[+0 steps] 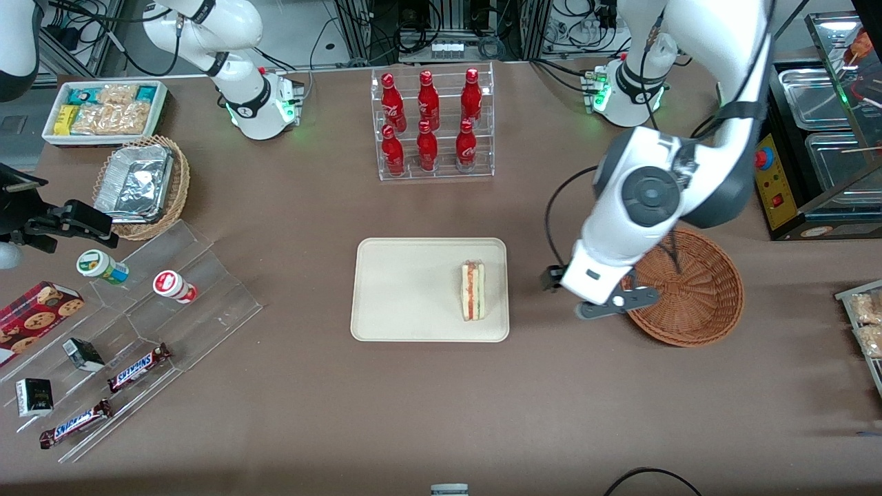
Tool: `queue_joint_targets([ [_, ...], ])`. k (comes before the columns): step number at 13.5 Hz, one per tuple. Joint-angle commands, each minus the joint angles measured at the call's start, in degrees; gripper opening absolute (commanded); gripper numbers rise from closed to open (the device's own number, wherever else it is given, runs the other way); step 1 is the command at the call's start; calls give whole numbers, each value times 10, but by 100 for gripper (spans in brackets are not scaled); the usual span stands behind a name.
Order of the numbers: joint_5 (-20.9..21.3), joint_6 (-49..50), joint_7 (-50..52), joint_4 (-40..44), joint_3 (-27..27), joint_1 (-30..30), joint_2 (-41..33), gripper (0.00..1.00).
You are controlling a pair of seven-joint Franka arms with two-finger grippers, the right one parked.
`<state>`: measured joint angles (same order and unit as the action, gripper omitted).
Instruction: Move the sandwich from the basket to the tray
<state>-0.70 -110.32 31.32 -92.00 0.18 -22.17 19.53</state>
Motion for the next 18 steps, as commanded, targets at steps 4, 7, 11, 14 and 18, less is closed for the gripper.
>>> queue_joint_targets([
  [4, -4, 79, -171, -41, -6, 114, -86, 100],
  [7, -1, 112, -221, -38, -6, 156, -117, 100],
  [11, 2, 160, -226, -37, -5, 167, -184, 100],
  [14, -7, 172, -235, -35, -13, 204, -222, 100],
  [18, -4, 220, -273, -17, -25, 231, -237, 100],
])
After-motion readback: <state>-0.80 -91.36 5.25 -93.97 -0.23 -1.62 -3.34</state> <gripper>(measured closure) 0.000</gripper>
